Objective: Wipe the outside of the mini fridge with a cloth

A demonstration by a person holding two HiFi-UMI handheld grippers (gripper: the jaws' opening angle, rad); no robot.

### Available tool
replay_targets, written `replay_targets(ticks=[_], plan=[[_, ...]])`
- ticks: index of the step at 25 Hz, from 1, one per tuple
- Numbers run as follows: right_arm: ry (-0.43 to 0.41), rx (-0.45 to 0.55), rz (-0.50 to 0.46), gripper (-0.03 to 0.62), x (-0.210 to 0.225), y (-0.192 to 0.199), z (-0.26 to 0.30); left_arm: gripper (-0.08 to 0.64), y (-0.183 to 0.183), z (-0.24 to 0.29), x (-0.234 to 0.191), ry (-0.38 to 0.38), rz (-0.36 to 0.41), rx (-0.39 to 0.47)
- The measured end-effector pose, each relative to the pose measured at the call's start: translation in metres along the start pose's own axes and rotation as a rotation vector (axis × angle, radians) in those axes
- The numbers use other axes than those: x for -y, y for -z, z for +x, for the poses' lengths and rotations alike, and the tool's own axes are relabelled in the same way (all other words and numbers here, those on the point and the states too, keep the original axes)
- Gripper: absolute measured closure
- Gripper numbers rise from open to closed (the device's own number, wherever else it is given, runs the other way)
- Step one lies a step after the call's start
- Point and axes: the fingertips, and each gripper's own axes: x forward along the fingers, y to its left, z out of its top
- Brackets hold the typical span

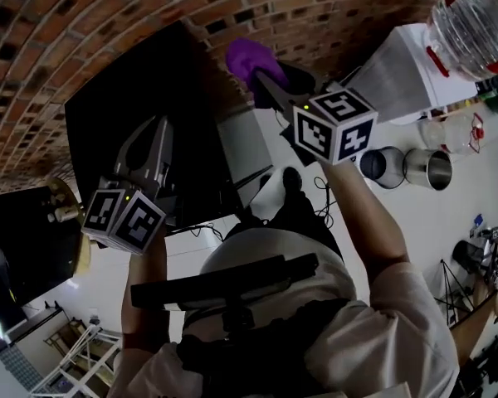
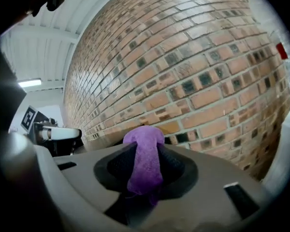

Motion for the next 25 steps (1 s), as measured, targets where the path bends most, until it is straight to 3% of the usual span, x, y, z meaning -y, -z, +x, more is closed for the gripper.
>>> replay_targets(ticks=[5,11,19,25], plan=[[-0.113,0.016,0.125,0.472,0.012,-0.009,0.054,0.552,0.0,0.028,-0.006,-0.078,0.032,-0.012],[-0.211,0.057,0.24,0.472,0.004,-0.021,0.101,0.552,-0.001,0.041,-0.012,-0.137,0.122,-0.022],[-0.274,0.133,0.397,0.472,0.002,-0.024,0.131,0.552,-0.007,0.039,-0.017,-0.153,0.087,0.034],[-0.296,0.152,0.439,0.472,-0.005,-0.016,0.143,0.552,-0.01,0.036,-0.015,-0.15,0.101,0.061]])
